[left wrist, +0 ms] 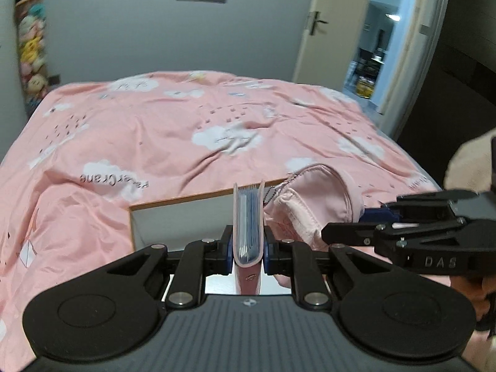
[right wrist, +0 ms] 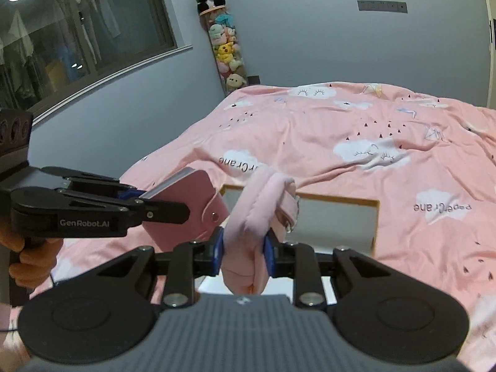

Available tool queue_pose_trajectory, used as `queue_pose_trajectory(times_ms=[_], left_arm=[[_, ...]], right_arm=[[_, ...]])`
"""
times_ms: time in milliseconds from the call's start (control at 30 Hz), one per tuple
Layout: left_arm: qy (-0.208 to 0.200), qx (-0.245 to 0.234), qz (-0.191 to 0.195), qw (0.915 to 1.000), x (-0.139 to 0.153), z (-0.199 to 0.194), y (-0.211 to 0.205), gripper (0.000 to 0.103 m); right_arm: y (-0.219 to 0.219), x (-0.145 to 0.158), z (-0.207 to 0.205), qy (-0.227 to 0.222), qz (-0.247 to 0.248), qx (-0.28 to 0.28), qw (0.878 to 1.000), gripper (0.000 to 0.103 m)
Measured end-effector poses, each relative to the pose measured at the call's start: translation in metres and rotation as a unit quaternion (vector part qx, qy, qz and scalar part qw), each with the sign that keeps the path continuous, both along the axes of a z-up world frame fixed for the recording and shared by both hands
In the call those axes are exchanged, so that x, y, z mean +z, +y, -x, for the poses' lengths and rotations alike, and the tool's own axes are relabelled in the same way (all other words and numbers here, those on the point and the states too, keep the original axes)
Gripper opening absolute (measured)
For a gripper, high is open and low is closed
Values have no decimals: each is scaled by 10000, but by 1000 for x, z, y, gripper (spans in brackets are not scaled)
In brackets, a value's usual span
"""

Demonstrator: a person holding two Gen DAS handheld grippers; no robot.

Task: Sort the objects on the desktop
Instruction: 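Carry the pink wallet and pink pouch over the box with both tools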

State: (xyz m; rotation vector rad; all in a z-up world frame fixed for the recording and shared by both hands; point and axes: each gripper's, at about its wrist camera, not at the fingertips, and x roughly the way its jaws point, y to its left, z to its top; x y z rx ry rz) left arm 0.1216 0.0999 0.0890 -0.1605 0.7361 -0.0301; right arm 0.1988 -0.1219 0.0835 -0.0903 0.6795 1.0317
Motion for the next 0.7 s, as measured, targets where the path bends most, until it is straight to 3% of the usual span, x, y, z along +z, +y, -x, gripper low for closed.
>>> queue_pose_trajectory(times_ms=[200,433,700], left_arm=[[235,522,-47,9984,-45,-34,30,19],[496,944,-203,9941,-93,-68,60,19],[690,1202,-300,9899,-122,-86,75,19]], right_arm=[[40,-35,-29,201,-8,-93,9998,28],[94,-84,-54,299,317,-91,9990,27],[135,-122,-77,501,435,40,9978,27]])
